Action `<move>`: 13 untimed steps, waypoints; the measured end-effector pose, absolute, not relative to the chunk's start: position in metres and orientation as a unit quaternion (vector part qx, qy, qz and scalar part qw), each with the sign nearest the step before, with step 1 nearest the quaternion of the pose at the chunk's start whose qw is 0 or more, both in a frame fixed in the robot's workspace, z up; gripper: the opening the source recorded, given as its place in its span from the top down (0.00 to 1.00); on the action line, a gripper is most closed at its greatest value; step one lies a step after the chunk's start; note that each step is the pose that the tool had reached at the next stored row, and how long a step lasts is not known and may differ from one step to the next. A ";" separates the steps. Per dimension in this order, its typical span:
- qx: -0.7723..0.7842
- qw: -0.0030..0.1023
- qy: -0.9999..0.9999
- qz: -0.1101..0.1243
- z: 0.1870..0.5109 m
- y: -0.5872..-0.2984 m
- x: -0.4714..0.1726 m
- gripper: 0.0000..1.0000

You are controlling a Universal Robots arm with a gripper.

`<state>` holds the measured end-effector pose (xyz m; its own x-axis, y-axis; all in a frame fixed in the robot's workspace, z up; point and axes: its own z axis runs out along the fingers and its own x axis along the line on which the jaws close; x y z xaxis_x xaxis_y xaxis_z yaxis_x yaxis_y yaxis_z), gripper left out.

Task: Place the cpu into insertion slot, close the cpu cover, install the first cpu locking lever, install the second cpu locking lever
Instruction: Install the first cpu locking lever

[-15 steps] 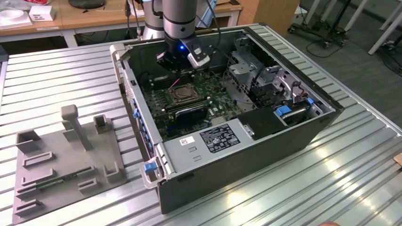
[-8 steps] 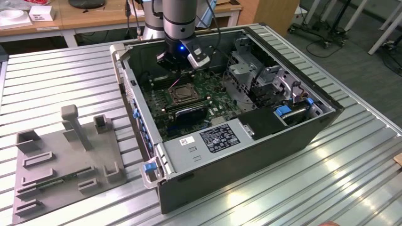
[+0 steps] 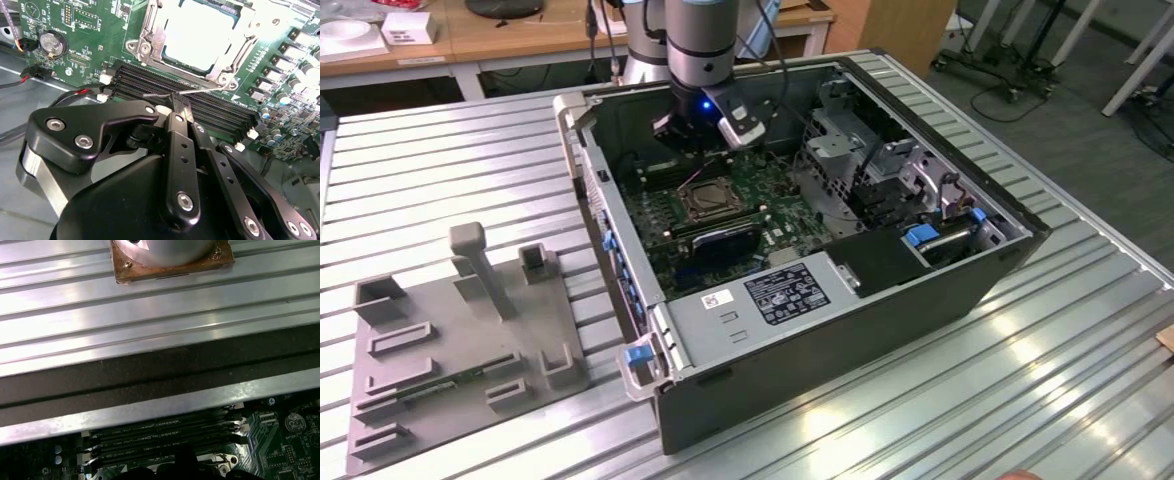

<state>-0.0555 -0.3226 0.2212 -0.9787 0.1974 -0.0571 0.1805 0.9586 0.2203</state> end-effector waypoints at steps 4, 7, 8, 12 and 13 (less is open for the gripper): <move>0.096 0.039 0.989 0.108 0.218 -0.323 -0.055 0.90; 0.096 0.039 0.989 0.107 0.217 -0.323 -0.055 0.90; 0.096 0.039 0.989 0.108 0.217 -0.323 -0.055 0.90; 0.096 0.039 0.989 0.108 0.216 -0.323 -0.055 0.90; 0.096 0.039 0.989 0.108 0.216 -0.323 -0.055 0.90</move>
